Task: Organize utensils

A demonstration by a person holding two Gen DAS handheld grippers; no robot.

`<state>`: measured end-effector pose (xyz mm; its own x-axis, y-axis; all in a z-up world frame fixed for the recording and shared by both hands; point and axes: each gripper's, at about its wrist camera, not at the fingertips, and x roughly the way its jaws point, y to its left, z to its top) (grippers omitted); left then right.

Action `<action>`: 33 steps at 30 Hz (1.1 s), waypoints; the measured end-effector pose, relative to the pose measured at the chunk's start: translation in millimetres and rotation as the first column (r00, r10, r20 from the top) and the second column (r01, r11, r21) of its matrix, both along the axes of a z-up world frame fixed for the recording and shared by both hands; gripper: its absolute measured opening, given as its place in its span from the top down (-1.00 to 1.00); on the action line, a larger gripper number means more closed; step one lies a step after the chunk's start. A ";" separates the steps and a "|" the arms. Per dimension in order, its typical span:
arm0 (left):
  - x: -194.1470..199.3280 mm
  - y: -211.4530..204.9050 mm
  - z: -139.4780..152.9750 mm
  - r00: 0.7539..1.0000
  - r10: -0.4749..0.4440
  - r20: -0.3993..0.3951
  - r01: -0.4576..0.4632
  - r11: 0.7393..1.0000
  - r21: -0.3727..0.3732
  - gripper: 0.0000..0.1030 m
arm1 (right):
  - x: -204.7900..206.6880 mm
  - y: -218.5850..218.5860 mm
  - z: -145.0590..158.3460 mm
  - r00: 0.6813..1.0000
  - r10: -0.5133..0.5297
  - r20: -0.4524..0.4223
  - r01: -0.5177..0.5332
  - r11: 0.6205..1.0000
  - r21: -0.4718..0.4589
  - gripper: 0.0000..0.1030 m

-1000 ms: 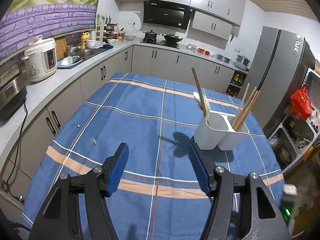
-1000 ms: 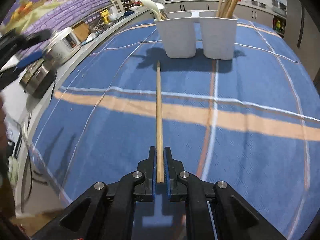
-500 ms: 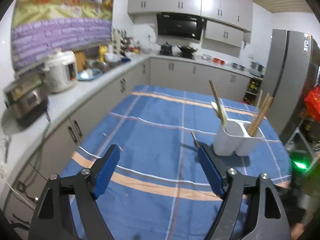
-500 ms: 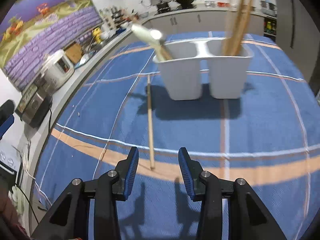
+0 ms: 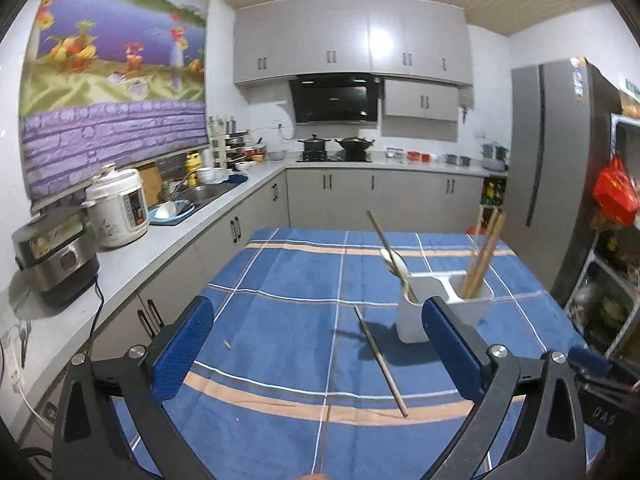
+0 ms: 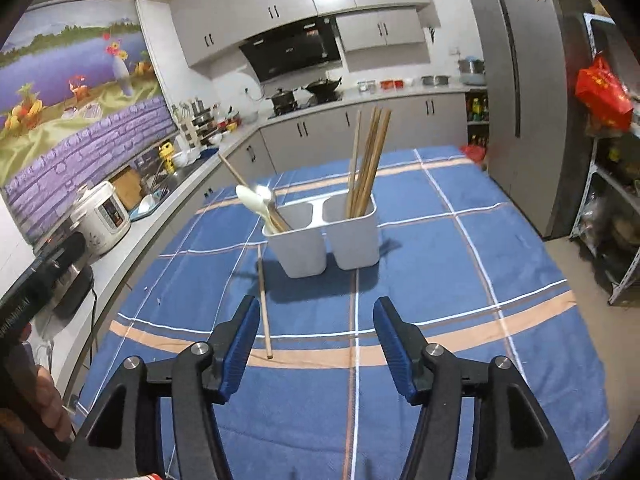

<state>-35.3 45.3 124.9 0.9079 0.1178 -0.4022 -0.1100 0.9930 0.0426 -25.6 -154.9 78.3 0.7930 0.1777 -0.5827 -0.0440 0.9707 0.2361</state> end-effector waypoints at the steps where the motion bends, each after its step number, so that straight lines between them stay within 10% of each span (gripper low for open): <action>1: -0.2 -2.1 -0.6 1.000 -0.009 -0.005 0.009 1.000 0.005 -1.00 | -1.7 0.5 1.0 1.000 -0.003 0.003 0.003 1.000 -0.003 -0.24; 33: -18.0 -27.8 -18.5 0.982 -0.134 -0.131 0.132 0.991 -0.026 -1.00 | -31.4 -7.7 16.3 0.992 -0.098 0.080 0.101 0.994 -0.038 -0.37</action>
